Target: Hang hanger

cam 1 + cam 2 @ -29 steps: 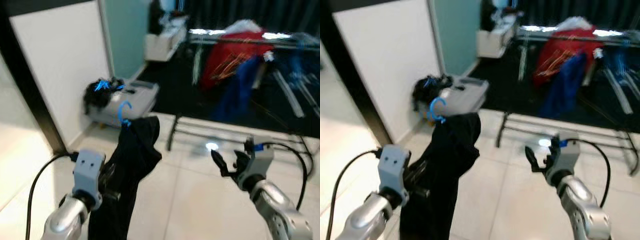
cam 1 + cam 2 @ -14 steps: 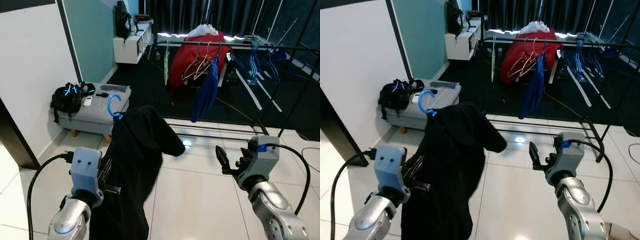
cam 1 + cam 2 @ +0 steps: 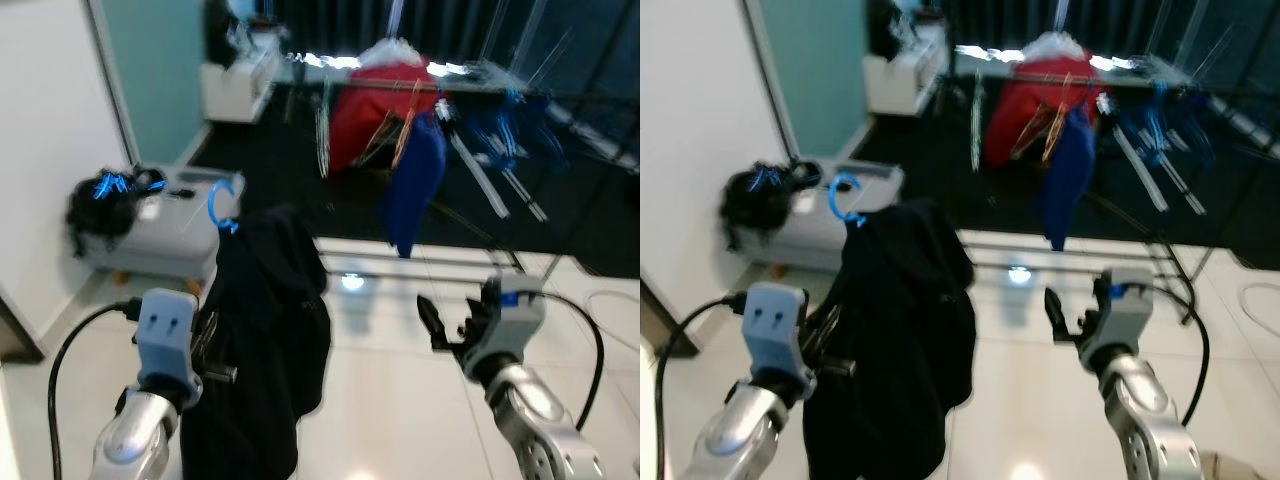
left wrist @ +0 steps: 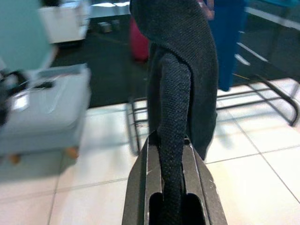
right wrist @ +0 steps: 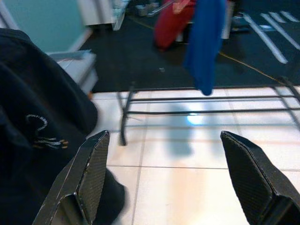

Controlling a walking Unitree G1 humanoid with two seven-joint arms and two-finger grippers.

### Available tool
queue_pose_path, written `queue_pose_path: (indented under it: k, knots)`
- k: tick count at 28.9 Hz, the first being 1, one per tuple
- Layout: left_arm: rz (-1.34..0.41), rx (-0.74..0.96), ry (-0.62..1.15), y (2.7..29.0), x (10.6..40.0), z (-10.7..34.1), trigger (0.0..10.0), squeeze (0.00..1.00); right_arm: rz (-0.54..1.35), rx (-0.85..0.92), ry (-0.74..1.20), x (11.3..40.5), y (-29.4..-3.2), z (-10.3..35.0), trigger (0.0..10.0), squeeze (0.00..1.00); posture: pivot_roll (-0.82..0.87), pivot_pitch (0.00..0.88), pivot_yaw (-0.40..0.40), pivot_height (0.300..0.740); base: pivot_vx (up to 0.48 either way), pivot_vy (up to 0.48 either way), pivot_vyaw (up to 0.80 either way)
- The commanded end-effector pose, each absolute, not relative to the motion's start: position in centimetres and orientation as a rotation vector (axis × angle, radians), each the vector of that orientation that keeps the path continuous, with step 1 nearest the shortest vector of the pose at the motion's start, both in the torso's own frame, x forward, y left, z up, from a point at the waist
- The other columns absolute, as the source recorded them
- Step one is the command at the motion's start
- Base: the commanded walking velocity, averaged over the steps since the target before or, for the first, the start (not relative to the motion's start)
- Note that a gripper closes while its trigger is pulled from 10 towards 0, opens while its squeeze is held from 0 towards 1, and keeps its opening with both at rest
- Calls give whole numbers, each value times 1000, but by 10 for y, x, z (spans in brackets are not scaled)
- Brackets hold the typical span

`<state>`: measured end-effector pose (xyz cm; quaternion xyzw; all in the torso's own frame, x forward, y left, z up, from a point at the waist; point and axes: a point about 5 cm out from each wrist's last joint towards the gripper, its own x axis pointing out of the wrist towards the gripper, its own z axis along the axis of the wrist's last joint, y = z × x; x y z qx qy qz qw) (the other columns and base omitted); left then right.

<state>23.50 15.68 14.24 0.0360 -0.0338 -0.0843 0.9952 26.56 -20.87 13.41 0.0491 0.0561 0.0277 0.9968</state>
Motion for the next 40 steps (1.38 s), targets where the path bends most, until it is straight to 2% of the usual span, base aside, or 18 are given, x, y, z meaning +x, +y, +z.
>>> queue_pose_path:
  k: [1, 7, 23, 40]
  knots:
    - [-233, 85, -117, 145, 236, 152, 10000, 0, 42, 91, 106, 265, -214, 136, 10000, 0, -68, 0, -8, 740, 386, 0, -800]
    - [-288, 81, -136, 126, 241, 158, 10000, 0, 40, 91, 102, 266, -213, 136, 10000, 0, -78, 0, 4, 740, 393, 0, -800]
    - [-238, 90, -123, 126, 244, 158, 10000, 0, 51, 96, 96, 268, -212, 135, 10000, 0, -72, 0, 6, 740, 393, 0, -800]
    - [-269, 39, -112, 108, 241, 160, 10000, 0, 75, 113, 77, 268, -210, 136, 10000, 0, -71, 0, 8, 740, 400, 0, -25]
